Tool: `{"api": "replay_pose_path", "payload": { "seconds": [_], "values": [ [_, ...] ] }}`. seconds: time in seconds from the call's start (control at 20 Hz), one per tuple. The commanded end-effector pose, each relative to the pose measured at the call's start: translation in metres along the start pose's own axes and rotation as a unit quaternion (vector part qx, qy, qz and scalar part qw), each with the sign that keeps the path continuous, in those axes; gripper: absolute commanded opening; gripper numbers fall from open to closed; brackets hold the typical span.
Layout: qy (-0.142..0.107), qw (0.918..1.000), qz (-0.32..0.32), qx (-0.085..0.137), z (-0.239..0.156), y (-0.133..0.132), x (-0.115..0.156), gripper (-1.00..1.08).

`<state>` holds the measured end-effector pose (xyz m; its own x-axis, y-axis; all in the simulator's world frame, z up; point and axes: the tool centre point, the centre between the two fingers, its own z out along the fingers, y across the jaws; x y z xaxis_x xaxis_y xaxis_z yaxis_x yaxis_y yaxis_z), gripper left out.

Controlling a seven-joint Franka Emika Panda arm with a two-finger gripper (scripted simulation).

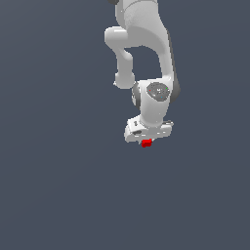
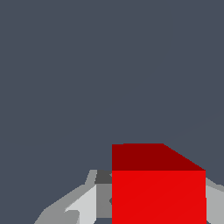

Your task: Pick up the red cube and move it to a goal position.

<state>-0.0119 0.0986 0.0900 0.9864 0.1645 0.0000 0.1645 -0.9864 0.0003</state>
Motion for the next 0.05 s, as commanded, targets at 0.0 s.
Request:
{"api": "replay_pose_path", "payload": {
  "seconds": [0.0],
  "values": [
    [0.000,1.0000,0.000,0.000,-0.0017,-0.0003,-0.0015,-1.00]
  ]
}}
